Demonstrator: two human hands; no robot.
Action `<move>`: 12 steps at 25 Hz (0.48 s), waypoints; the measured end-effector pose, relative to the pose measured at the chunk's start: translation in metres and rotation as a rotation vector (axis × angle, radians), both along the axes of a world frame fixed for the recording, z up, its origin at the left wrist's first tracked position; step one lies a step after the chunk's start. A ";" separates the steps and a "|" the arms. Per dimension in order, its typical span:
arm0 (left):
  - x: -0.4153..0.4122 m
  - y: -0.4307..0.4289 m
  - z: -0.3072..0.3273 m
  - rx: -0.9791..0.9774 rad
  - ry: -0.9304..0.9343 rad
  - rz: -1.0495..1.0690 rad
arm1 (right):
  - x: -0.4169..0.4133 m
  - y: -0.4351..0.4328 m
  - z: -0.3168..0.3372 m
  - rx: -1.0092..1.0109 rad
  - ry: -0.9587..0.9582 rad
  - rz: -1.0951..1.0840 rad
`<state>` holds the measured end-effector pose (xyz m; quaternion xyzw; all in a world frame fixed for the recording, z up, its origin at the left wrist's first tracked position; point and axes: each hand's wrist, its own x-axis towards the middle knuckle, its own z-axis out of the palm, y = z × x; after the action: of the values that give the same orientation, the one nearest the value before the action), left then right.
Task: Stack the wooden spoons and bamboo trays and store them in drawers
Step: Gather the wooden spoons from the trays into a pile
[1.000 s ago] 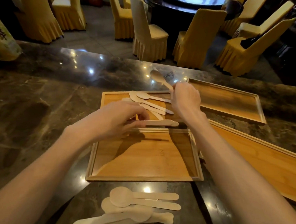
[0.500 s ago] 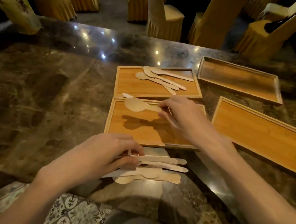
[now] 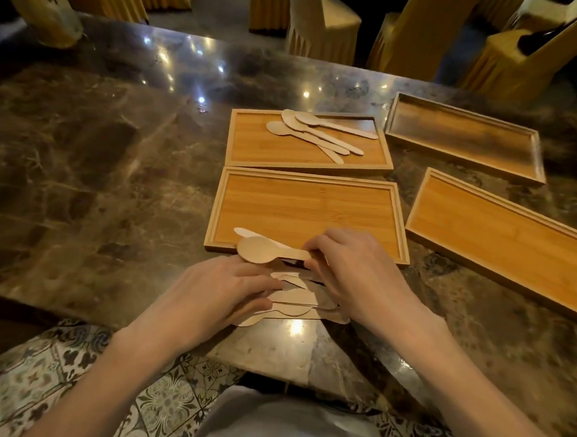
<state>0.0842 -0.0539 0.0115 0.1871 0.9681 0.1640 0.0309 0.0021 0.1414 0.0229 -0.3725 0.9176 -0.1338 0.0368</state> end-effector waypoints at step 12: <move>-0.020 -0.025 0.026 0.091 0.031 0.134 | -0.001 0.004 -0.007 0.097 -0.022 0.120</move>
<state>0.0644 -0.0787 0.0372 0.1258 0.9703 0.2065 -0.0033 0.0016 0.1453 0.0154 -0.4230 0.8986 -0.0910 0.0728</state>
